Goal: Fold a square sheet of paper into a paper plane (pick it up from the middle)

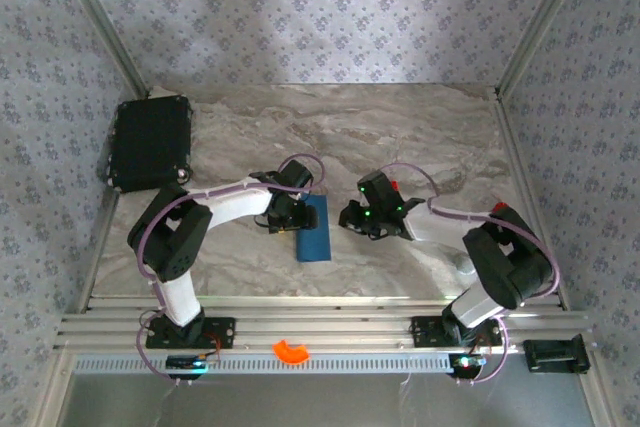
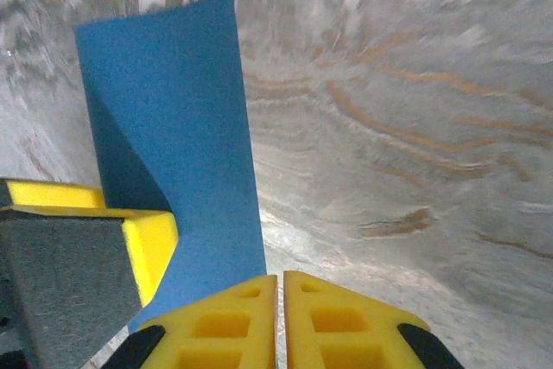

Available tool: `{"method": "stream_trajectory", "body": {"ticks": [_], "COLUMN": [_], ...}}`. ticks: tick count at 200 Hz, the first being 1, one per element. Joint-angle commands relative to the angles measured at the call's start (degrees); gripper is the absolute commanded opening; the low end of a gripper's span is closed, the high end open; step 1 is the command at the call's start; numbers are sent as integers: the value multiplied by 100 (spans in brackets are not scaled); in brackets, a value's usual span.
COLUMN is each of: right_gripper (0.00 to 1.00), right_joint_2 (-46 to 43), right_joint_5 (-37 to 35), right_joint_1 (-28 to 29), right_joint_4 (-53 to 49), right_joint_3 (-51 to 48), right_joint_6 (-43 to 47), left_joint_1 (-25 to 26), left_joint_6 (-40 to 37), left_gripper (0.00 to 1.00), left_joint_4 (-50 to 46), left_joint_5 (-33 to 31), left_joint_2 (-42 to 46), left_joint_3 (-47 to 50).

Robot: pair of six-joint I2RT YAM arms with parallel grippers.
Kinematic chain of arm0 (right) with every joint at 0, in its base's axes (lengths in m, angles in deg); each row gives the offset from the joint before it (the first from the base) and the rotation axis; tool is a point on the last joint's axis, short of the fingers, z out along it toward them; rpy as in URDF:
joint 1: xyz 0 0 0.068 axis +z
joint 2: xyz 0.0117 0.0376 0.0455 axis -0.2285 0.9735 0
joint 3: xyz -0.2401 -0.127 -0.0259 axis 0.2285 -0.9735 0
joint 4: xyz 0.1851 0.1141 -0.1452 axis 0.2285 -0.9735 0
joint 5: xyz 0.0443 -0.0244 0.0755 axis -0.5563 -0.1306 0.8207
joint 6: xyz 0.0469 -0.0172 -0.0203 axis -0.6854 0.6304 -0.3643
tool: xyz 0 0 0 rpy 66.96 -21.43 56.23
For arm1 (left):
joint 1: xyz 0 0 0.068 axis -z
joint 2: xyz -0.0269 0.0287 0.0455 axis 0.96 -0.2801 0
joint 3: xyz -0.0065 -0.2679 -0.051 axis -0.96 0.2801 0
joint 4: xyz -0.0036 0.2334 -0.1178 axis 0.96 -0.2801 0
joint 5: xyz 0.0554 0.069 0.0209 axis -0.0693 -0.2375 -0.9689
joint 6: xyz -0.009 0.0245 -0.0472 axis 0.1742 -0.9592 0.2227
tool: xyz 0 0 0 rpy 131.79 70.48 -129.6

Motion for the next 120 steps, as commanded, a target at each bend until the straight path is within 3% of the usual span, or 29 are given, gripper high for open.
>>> {"method": "stream_trajectory", "body": {"ticks": [1,55,120], "right_gripper": [12,12,12], "right_joint_2": [-404,-599,-643], "right_joint_5": [-419,-317,-272], "right_joint_1": [-127,-244,-232], "right_joint_4": [-244,-30,33], "right_joint_3": [-184,-448,-516], "right_joint_6": [-153,-239,-262], "left_joint_1": [27,25,26], "left_joint_6": [-133,-164,-243], "left_gripper": [73,70,73], "left_joint_4": [835,862,784], "left_joint_5": [57,105,62], "left_joint_2": [-839,-847,-921], "left_joint_3": [398,406,334]}}
